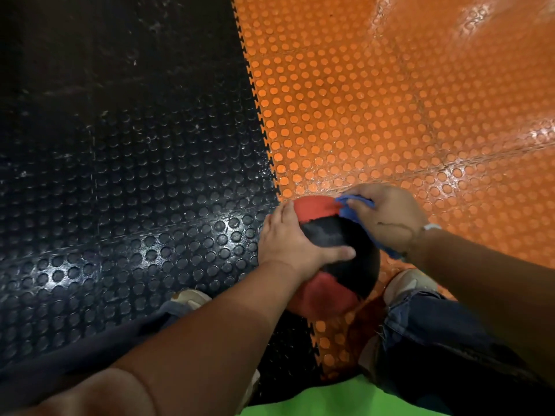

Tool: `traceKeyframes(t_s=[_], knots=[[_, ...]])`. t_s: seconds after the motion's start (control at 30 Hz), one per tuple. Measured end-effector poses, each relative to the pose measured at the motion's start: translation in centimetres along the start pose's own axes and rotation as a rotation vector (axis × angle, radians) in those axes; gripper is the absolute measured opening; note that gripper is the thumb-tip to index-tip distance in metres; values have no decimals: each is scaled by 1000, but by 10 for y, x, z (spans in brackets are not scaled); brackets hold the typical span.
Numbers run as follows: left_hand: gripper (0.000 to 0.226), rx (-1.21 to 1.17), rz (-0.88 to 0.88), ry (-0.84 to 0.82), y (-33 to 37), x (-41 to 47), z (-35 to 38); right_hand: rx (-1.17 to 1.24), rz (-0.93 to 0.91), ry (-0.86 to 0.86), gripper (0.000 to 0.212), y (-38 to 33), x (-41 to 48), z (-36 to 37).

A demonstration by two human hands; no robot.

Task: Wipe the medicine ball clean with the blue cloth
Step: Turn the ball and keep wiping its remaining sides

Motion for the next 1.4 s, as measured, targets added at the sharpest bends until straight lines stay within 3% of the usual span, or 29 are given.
traceKeyframes(t_s=[0.1, 0.2, 0.27, 0.33, 0.43, 0.47, 0.53, 0.57, 0.63, 0.73, 0.87, 0.93, 1.1, 1.17, 1.27, 1.33, 1.4], knots=[[139, -170, -150, -5, 6, 10, -10, 130, 179, 176, 29, 17, -11, 4], [141, -162, -258, -60, 4, 10, -16, -2, 157, 82, 40, 12, -5, 18], [142, 4, -190, -61, 2, 8, -18, -137, 74, 56, 43, 4, 1, 16], [137, 212, 37, -51, 7, 8, -24, -156, 14, 7, 38, -2, 10, 11], [125, 308, 227, -127, 9, 15, -30, 66, -59, -125, 20, -4, 20, 9], [124, 304, 221, -132, 8, 17, -31, 179, -56, -115, 12, -6, 20, 6], [123, 301, 189, -117, 8, 20, -32, 267, -35, -37, 30, -4, 23, -2], [123, 300, 172, -113, 11, 20, -32, 238, -38, -20, 31, -6, 22, -3], [122, 277, 141, -113, 18, 22, -33, 49, -98, -20, 15, -18, 21, 2], [123, 266, 115, -92, 25, 23, -36, -157, -184, -30, 19, -25, 18, 10], [137, 442, 139, -177, 26, 20, -30, 43, -6, 16, 19, -11, 33, -6], [141, 480, 140, -189, 27, 20, -29, 11, 60, -6, 20, -11, 40, -8], [143, 347, 104, -162, 26, 26, -30, -308, -217, 22, 22, -33, 16, 7], [142, 316, 92, -148, 26, 25, -27, -318, -321, 30, 19, -32, 9, 9], [140, 307, 94, -104, 26, 19, -20, -145, -165, 65, 22, -13, 29, -5], [140, 301, 92, -92, 27, 17, -17, -63, 12, 72, 40, -8, 39, -10], [139, 297, 74, -93, 28, 20, -19, -181, -1, 37, 49, -18, 33, -1]])
Point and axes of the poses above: each hand's wrist, its own x-axis towards the middle knuckle, its own z-axis out of the palm, y = z × x, the point moved 4 cm from there along x, towards the middle knuckle, and after that the axes turned 15 degrees about -y, right-handed, at the moved point
